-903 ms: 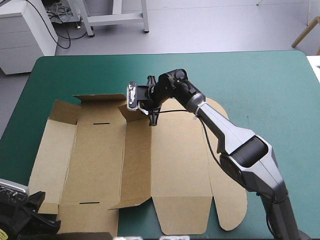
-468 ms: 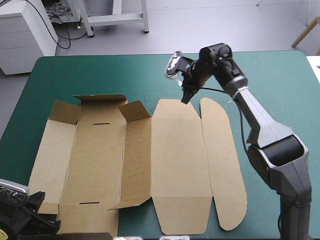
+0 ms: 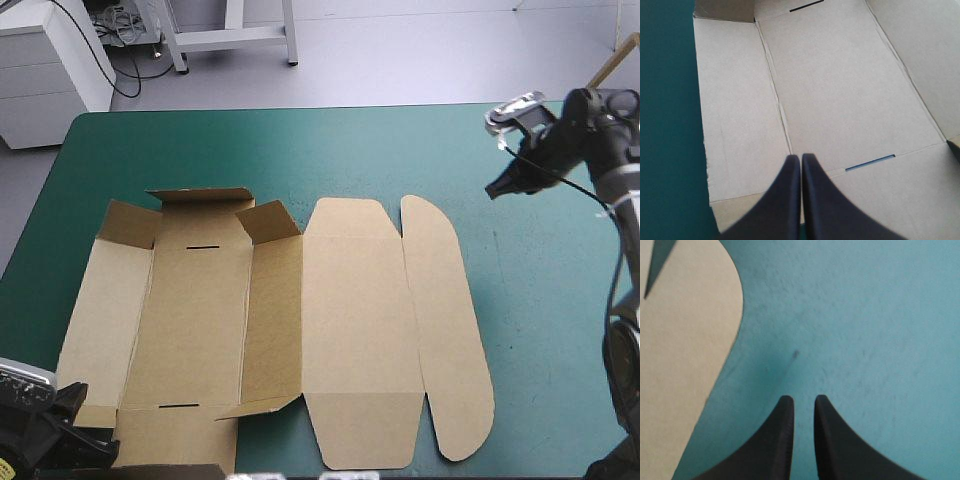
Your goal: Fold the box
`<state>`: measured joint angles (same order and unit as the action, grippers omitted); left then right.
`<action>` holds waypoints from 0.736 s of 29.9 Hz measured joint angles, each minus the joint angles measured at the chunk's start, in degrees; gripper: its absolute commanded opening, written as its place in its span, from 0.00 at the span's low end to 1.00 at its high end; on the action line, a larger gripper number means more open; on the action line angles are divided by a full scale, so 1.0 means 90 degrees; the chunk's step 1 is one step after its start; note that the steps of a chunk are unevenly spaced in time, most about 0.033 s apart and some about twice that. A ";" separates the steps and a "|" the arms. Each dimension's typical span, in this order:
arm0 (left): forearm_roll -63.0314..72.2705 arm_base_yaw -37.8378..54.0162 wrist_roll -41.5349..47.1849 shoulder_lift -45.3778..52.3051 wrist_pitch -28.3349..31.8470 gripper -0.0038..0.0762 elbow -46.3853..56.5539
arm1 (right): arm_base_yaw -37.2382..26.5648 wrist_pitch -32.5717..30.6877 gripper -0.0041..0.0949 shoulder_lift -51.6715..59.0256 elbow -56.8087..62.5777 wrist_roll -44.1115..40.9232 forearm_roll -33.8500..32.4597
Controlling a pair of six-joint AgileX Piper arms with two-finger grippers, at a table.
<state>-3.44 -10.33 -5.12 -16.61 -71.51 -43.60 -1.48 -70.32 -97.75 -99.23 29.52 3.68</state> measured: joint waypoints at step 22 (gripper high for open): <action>0.0121 0.0007 0.0020 0.0000 0.0000 0.04 0.0000 | -0.1280 0.0001 0.13 0.5402 0.5374 -0.0675 0.0920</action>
<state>-2.34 -10.27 -4.94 -16.61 -71.51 -43.60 -13.01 -70.31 -49.13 -50.87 23.44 11.97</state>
